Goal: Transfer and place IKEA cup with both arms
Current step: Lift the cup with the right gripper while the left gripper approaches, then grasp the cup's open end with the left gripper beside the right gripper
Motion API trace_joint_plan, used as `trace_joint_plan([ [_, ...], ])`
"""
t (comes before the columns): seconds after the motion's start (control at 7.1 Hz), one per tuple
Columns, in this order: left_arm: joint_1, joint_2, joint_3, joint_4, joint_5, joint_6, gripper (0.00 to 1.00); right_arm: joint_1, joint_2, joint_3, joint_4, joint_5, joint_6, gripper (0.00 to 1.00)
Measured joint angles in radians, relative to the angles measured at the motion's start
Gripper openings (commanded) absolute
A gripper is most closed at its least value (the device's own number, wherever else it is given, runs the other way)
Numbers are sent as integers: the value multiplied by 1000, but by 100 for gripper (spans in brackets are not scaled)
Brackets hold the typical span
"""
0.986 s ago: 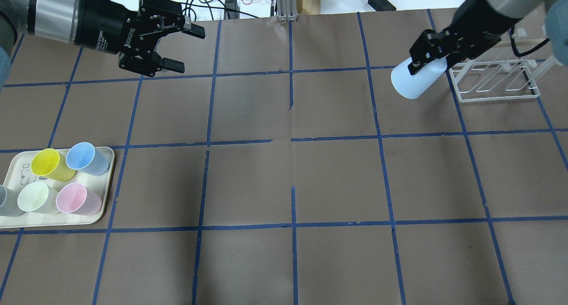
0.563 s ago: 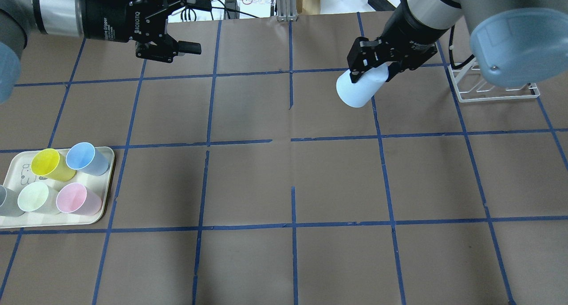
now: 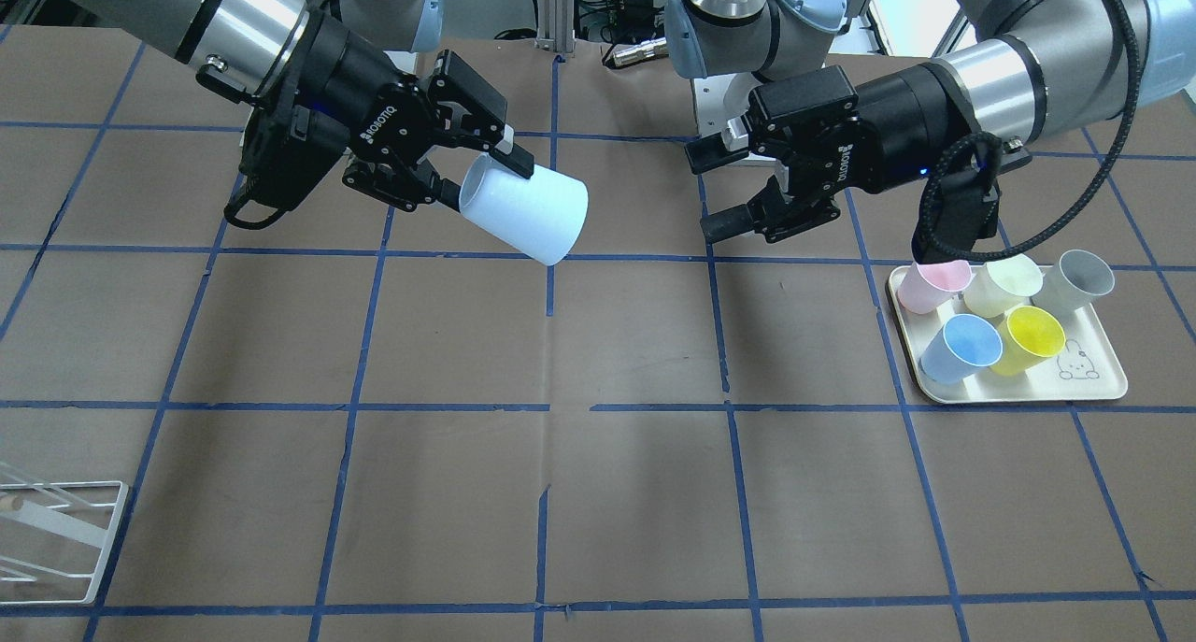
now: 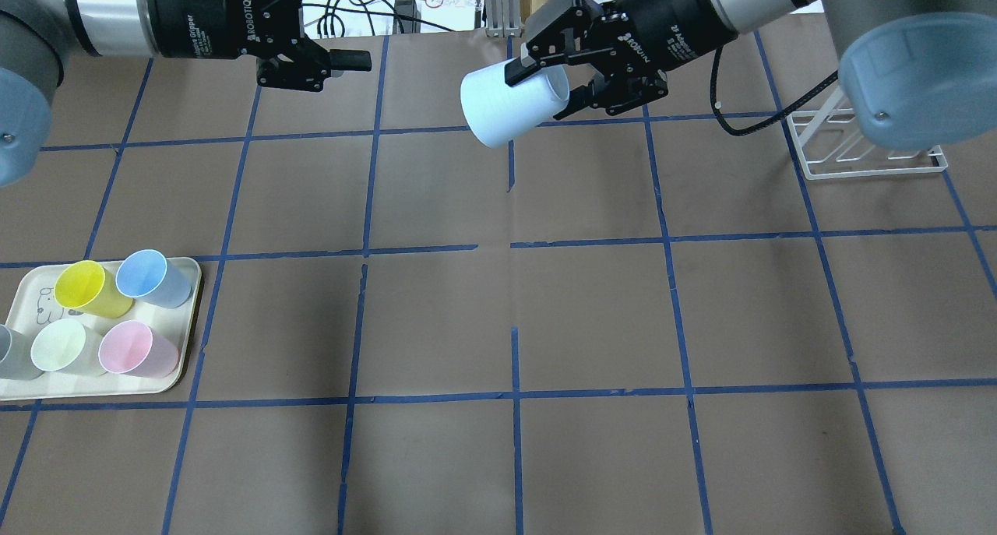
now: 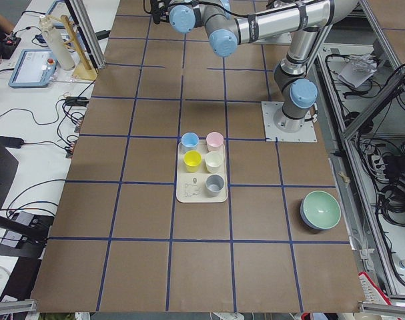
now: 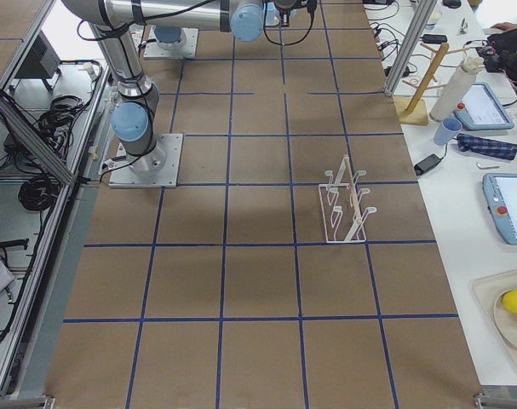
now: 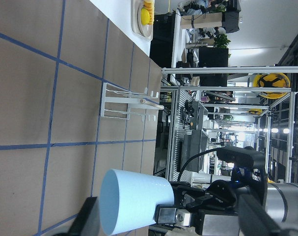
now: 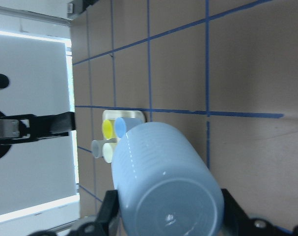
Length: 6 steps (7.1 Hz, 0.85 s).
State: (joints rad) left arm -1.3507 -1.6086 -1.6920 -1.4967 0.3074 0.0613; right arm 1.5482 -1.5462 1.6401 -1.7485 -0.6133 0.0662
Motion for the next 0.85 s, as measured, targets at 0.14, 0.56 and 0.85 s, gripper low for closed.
trace_joint_plan([
  [0.14,-7,-2,-3,0,-11,0,100,-39,2,21,22,141,9,24],
  [0.56,-45,5,-15,3,-63,-1,100,-108,3,134,60,458,5,24],
  [0.85,-50,12,-13,13,-109,-2,100,-102,6,172,61,504,4,24],
])
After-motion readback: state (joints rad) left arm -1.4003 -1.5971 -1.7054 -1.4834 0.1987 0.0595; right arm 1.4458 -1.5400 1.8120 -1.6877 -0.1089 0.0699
